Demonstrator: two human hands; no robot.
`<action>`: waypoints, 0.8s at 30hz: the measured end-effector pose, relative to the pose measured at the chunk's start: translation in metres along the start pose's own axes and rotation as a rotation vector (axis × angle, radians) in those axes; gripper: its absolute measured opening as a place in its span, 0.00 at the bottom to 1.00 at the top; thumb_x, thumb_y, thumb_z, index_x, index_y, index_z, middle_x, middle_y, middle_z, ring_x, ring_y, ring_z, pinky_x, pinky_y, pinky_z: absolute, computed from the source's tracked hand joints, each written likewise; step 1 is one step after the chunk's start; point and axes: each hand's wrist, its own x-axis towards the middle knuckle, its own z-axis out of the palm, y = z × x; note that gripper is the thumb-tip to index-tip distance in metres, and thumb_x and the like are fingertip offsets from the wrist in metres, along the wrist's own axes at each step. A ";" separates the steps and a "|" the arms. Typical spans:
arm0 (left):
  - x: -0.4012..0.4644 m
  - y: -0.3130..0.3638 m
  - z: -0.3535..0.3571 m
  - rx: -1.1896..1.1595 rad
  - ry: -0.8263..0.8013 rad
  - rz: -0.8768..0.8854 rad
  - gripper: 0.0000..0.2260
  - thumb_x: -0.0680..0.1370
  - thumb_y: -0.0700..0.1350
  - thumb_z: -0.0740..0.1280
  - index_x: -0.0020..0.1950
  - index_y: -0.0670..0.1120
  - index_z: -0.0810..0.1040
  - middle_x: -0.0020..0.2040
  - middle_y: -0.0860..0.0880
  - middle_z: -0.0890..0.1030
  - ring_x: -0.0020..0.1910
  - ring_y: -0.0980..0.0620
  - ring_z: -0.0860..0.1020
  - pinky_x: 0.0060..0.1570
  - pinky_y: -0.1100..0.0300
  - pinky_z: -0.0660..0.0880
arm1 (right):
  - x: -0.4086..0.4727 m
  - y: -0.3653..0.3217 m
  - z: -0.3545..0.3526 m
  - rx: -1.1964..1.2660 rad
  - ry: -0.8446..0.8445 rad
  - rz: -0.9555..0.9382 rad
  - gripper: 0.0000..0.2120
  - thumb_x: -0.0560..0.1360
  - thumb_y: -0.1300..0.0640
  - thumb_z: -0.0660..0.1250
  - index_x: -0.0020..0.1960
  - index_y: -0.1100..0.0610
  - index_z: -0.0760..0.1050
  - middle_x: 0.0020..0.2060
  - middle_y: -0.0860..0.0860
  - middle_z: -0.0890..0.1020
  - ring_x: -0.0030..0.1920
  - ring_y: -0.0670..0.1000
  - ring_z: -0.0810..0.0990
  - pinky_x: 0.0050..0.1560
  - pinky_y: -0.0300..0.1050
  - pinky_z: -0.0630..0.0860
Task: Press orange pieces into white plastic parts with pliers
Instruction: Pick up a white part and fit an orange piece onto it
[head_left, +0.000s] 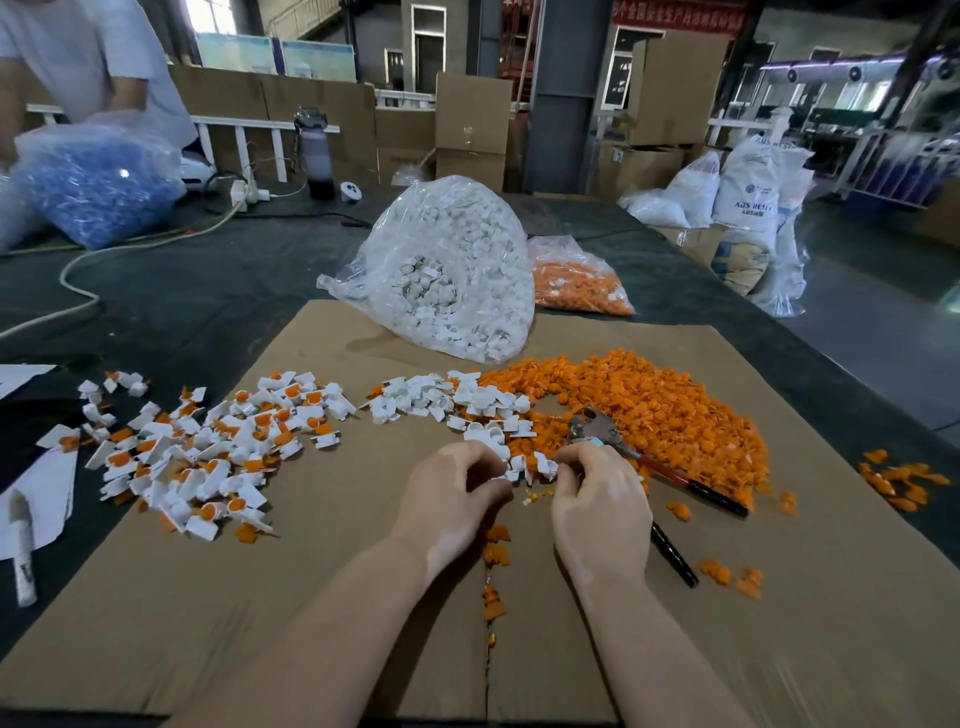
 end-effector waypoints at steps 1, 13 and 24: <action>-0.001 -0.001 -0.002 -0.041 0.003 -0.011 0.03 0.75 0.46 0.69 0.45 0.52 0.76 0.42 0.58 0.76 0.41 0.62 0.72 0.38 0.77 0.66 | 0.000 -0.001 0.000 0.002 0.001 -0.010 0.06 0.73 0.66 0.66 0.45 0.59 0.80 0.42 0.51 0.82 0.47 0.53 0.77 0.48 0.45 0.71; -0.004 -0.008 0.000 0.041 -0.028 0.054 0.08 0.80 0.46 0.60 0.57 0.51 0.75 0.49 0.54 0.69 0.47 0.58 0.70 0.41 0.76 0.63 | -0.003 -0.003 0.000 -0.106 -0.094 -0.182 0.09 0.68 0.67 0.69 0.44 0.57 0.83 0.41 0.53 0.79 0.48 0.56 0.77 0.49 0.51 0.69; -0.004 -0.008 0.001 0.079 -0.025 0.067 0.10 0.80 0.47 0.60 0.60 0.50 0.76 0.47 0.55 0.67 0.45 0.60 0.68 0.42 0.76 0.63 | -0.002 -0.002 0.001 -0.261 -0.149 -0.222 0.04 0.70 0.58 0.73 0.41 0.57 0.80 0.39 0.52 0.81 0.46 0.57 0.78 0.48 0.53 0.72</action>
